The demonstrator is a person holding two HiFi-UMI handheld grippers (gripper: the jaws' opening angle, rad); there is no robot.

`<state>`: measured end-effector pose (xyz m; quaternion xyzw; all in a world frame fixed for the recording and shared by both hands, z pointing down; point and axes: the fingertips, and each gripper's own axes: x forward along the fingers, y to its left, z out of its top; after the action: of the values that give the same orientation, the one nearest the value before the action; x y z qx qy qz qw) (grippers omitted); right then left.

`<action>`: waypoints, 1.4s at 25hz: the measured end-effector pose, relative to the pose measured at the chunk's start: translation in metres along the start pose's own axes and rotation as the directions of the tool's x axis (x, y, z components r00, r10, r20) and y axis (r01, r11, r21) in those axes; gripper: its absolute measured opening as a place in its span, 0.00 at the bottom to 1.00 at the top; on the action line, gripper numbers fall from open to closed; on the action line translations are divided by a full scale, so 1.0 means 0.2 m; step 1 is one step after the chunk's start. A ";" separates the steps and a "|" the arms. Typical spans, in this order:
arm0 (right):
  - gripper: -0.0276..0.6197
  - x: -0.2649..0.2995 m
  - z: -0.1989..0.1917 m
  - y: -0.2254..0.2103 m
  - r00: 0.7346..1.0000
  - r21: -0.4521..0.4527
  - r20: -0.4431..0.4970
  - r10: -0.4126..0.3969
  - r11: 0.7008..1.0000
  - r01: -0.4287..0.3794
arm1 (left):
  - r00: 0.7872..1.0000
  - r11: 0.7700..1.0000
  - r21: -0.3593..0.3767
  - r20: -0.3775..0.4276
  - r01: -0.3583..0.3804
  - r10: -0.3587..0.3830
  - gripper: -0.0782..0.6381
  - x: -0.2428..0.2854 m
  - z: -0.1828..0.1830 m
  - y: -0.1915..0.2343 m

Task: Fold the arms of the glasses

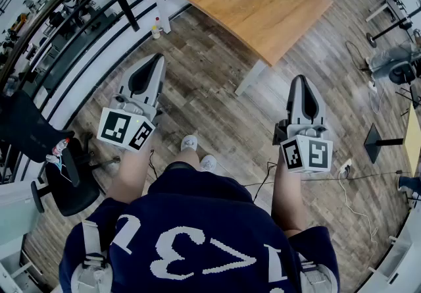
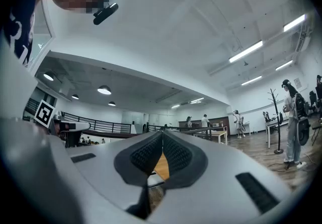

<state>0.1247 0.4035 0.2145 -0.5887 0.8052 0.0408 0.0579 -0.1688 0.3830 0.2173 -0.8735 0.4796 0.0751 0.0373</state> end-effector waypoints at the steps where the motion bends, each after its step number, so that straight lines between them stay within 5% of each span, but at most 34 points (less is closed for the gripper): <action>1: 0.09 -0.01 0.00 0.00 1.000 0.002 -0.002 0.003 1.000 -0.003 | 1.000 1.000 -0.001 -0.003 0.002 -0.002 0.14 0.00 -0.01 -0.01; 18: 0.08 0.07 0.01 -0.01 0.998 0.058 0.033 0.046 0.997 -0.048 | 1.000 1.000 -0.014 -0.016 -0.012 0.012 0.14 0.08 -0.06 0.00; 35: 0.08 1.05 -0.04 -0.22 0.996 0.026 0.050 -0.074 0.997 0.073 | 0.995 0.995 -0.017 -0.007 0.100 -0.100 0.14 1.00 -0.16 0.68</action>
<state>0.1039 0.1910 0.1929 -0.6160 0.7817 0.0439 0.0868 -0.1745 0.1382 0.2155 -0.8970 0.4346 0.0736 0.0316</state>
